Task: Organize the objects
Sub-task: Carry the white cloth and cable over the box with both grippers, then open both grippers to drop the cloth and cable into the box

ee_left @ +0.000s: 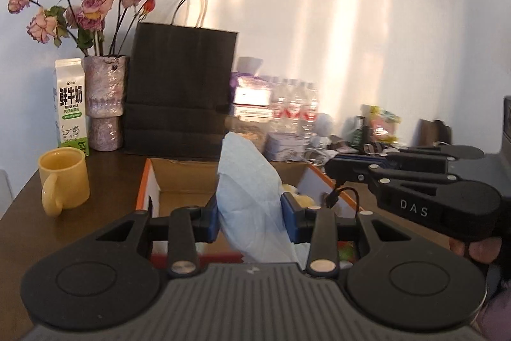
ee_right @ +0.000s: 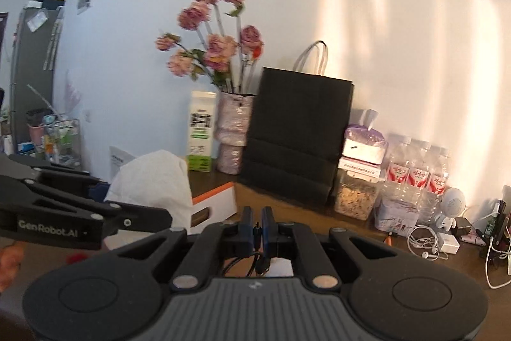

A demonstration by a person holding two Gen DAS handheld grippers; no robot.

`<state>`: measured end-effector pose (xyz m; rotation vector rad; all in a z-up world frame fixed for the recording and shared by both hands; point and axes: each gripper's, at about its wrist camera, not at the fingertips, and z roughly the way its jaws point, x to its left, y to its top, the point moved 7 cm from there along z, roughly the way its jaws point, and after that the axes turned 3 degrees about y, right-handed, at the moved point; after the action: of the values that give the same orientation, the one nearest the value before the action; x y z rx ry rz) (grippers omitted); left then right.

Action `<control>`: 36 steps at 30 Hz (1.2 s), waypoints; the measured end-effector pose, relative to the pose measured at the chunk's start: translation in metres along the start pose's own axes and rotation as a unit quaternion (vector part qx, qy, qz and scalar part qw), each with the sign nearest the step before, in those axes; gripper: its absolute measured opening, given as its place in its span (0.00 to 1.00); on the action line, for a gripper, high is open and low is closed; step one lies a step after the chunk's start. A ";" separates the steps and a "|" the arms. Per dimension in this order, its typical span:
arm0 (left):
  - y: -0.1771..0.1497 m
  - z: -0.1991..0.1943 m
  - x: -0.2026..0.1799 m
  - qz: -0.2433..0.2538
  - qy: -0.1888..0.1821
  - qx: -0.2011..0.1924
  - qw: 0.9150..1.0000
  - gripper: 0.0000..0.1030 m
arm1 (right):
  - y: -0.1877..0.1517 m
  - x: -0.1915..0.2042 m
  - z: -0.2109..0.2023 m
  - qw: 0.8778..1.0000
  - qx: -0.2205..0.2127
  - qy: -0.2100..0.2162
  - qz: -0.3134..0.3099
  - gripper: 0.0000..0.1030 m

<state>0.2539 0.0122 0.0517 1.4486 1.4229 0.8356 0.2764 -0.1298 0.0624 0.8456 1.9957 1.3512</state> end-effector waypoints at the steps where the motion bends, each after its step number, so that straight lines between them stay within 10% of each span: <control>1: 0.004 0.009 0.002 0.000 0.006 0.005 1.000 0.38 | 0.003 -0.007 0.011 1.000 0.003 -0.003 0.006 0.04; 18: 0.006 0.108 0.027 -0.007 0.041 0.065 0.997 0.38 | -0.015 -0.054 0.123 0.996 0.063 -0.013 0.056 0.04; 22: 0.002 0.117 0.031 -0.018 0.042 0.069 0.997 0.61 | -0.022 -0.059 0.131 0.995 0.071 -0.023 0.064 0.07; 24: -0.001 0.119 0.034 -0.015 0.055 0.070 0.996 1.00 | -0.027 -0.064 0.133 0.994 0.079 -0.036 0.066 0.21; 28: -0.002 0.118 0.038 -0.005 0.086 0.060 0.994 1.00 | -0.036 -0.075 0.132 0.991 0.089 -0.064 0.080 0.90; 36: -0.003 0.112 0.040 -0.005 0.095 0.062 0.994 1.00 | -0.045 -0.080 0.124 0.989 0.096 -0.068 0.091 1.00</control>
<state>0.3604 0.0349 0.0045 1.4830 1.6489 0.9132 0.4122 -0.1327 -0.0110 1.2007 2.0028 1.1746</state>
